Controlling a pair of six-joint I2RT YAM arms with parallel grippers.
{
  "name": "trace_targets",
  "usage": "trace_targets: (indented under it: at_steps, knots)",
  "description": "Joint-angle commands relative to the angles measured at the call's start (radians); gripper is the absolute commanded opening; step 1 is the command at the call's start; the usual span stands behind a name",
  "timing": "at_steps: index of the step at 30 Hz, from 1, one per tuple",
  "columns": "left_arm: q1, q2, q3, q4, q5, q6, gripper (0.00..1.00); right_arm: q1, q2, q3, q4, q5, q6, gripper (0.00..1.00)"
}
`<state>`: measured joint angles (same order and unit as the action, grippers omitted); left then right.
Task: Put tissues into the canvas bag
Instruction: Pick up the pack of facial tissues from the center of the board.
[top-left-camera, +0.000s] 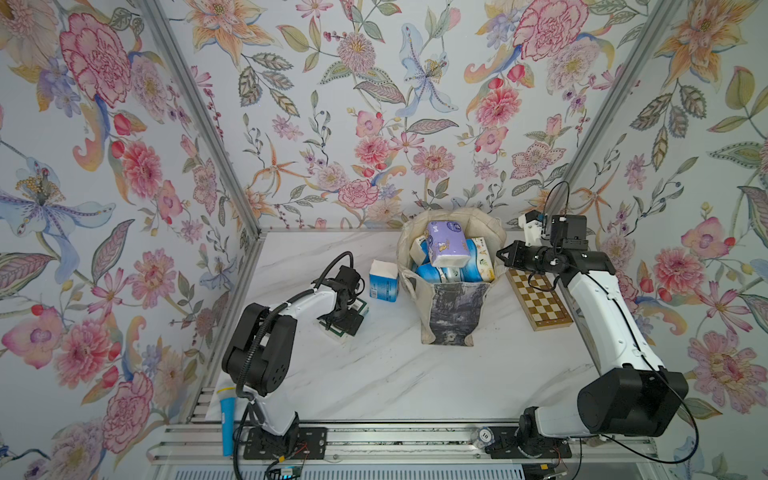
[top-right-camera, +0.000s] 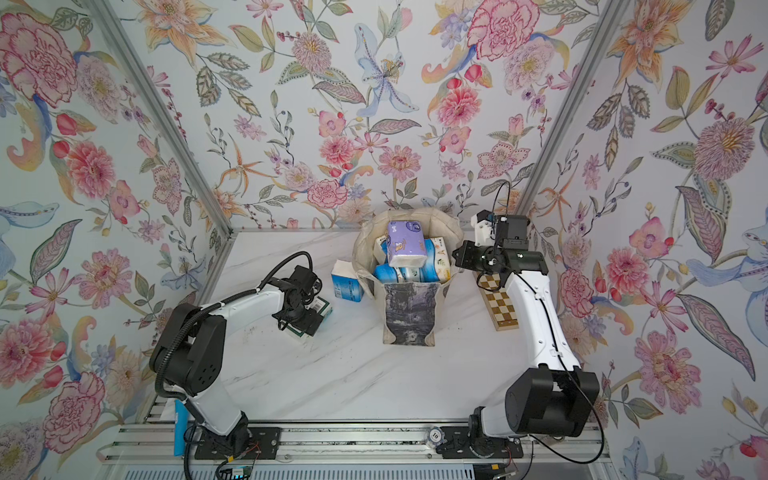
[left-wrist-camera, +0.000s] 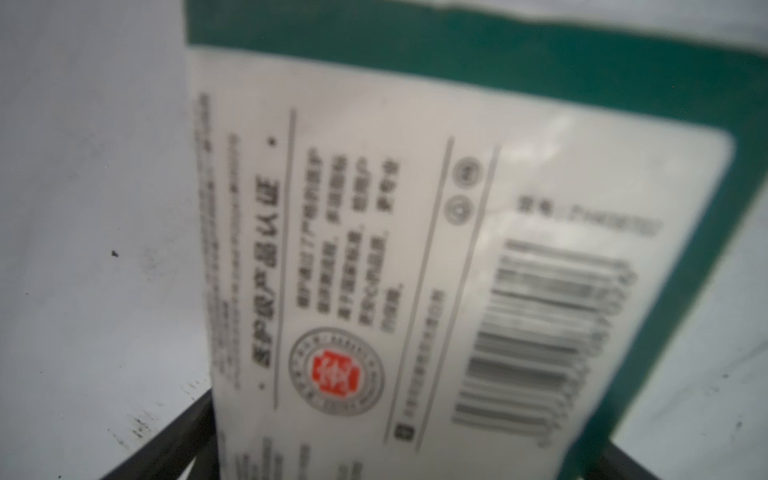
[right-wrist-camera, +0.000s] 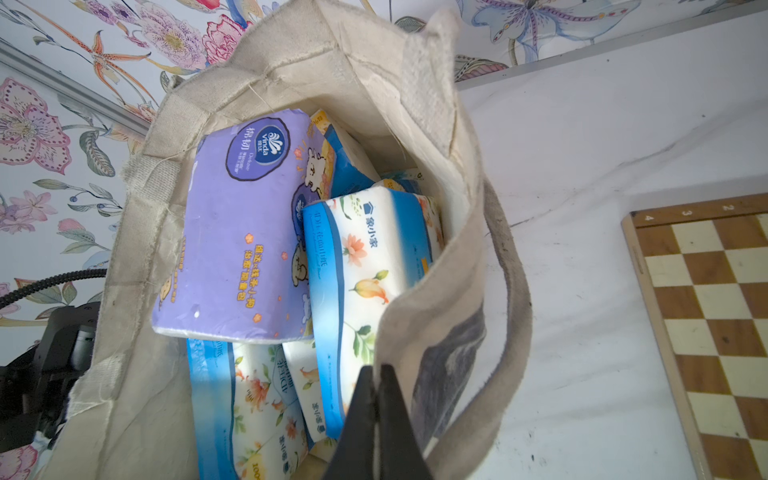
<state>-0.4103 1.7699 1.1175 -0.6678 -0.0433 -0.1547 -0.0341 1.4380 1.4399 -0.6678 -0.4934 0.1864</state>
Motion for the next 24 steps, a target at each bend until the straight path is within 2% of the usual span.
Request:
trace_targets:
  at_steps: [1,7,14,17,20,24]
  knots:
    - [0.01,0.04,0.011,-0.018,0.049,0.012,0.99,-0.001,-0.005,-0.008,0.0,-0.019,-0.016,0.02]
    - [0.012,-0.007,0.03,-0.032,0.064,0.004,0.96,-0.001,-0.002,-0.007,0.001,-0.017,-0.013,0.02]
    - [0.013,-0.068,0.094,-0.092,0.056,0.0,0.82,0.003,-0.003,-0.004,-0.001,-0.017,-0.011,0.02]
    - [0.012,-0.096,0.128,-0.126,0.053,-0.005,0.81,0.003,-0.008,-0.005,0.001,-0.016,-0.012,0.03]
    - [0.011,-0.147,0.211,-0.195,0.047,-0.017,0.81,0.004,-0.014,-0.006,0.0,-0.013,-0.01,0.03]
    - [0.006,-0.199,0.463,-0.277,0.105,-0.043,0.81,0.005,-0.018,-0.011,0.0,-0.011,-0.003,0.03]
